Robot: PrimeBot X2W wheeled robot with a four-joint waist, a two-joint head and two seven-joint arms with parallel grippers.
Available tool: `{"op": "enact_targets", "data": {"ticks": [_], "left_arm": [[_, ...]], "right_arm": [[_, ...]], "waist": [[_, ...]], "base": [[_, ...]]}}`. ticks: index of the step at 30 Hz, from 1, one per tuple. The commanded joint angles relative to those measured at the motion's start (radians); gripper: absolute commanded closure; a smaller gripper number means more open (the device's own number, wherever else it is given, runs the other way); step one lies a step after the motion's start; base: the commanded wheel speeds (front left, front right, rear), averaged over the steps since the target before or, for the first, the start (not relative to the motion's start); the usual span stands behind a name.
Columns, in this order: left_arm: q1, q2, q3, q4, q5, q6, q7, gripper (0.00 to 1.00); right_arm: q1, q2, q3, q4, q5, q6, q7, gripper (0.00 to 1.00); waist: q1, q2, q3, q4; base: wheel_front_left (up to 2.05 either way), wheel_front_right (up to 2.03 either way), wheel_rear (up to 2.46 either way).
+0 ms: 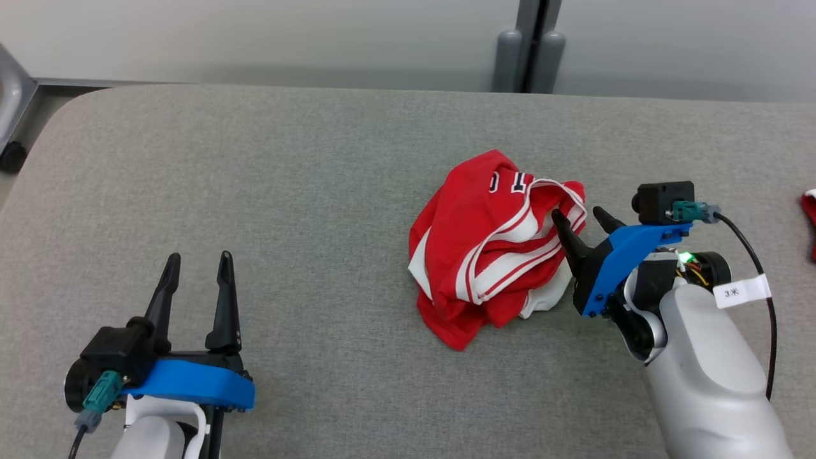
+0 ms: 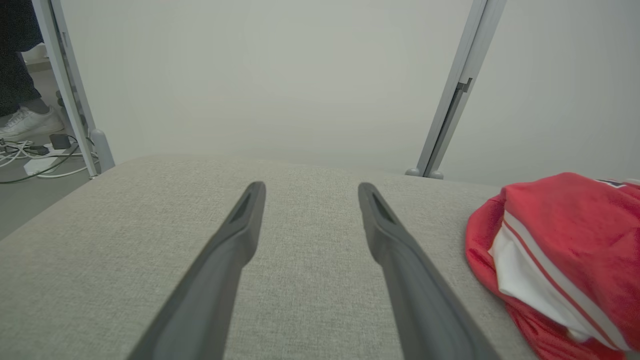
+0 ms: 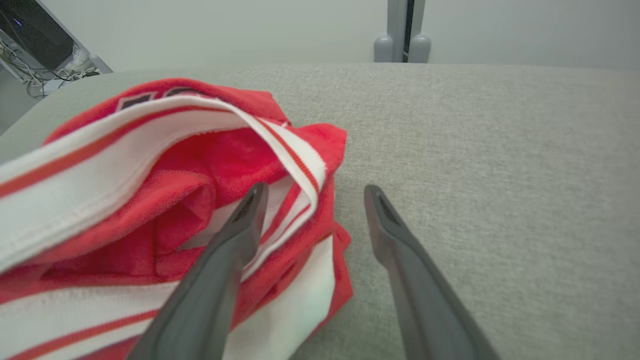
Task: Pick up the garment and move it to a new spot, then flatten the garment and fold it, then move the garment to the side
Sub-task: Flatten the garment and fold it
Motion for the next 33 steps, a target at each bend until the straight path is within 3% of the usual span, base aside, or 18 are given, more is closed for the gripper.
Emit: {"op": "enact_targets", "data": {"ticks": [1,5,6,7,8,13,18,26,28,33], "left_arm": [[-0.02,-0.004,-0.006,0.007,0.008,-0.006,-0.004,0.0],[-0.04,-0.01,-0.013,0.026,0.012,-0.018,-0.006,0.0],[-0.042,-0.011,-0.014,0.031,0.013,-0.021,-0.006,0.0],[-0.045,-0.014,-0.016,0.036,0.015,-0.021,-0.006,0.0],[-0.048,-0.016,-0.017,0.04,0.016,-0.024,-0.006,0.0],[-0.036,-0.024,-0.012,0.056,0.016,-0.028,-0.008,0.0],[-0.017,-0.027,0.0,0.052,0.019,-0.03,-0.008,0.0],[0.004,-0.024,0.031,0.027,0.027,-0.03,-0.008,0.0],[0.006,-0.028,0.038,0.021,0.03,-0.028,-0.008,0.0],[0.014,-0.038,0.049,0.012,0.037,-0.031,-0.008,0.0]], "right_arm": [[-0.036,-0.001,0.001,0.029,-0.011,0.001,-0.002,0.0],[-0.089,-0.001,0.002,0.114,-0.046,0.001,-0.045,0.0],[-0.1,-0.002,-0.002,0.137,-0.058,0.0,-0.058,0.23],[-0.11,-0.003,-0.008,0.159,-0.074,0.001,-0.072,0.91],[-0.122,-0.004,-0.01,0.177,-0.086,0.001,-0.084,1.0],[-0.177,-0.008,-0.005,0.196,-0.139,0.001,-0.203,1.0],[-0.244,-0.002,0.117,0.146,-0.095,0.001,-0.253,1.0],[-0.368,-0.001,0.334,-0.082,0.102,0.001,-0.187,1.0],[-0.4,-0.001,0.367,-0.15,0.163,0.001,-0.164,1.0],[-0.493,-0.001,0.391,-0.29,0.175,0.001,-0.118,1.0]], "waist": [[-0.0002,-0.0001,0.025,0.031],[-0.0002,-0.0001,0.033,0.055],[-0.0002,-0.0001,0.032,0.058],[-0.0002,-0.0001,0.03,0.063],[-0.0002,-0.0001,0.028,0.066],[-0.0002,-0.0001,-0.003,0.065],[-0.0002,-0.0001,-0.043,0.053],[-0.0002,-0.0001,-0.071,0.043],[-0.0002,-0.0001,-0.072,0.044],[-0.0002,-0.0001,-0.073,0.048]], "base": [[0.0,0.0,0.0],[0.0,0.0,0.0],[0.0,0.0,0.0],[0.0,0.0,0.0],[0.0,0.0,0.0],[0.0,0.0,0.0],[0.0,0.0,0.0],[0.0,0.0,0.0],[0.0,0.0,0.0],[0.0,0.0,0.0]]}}
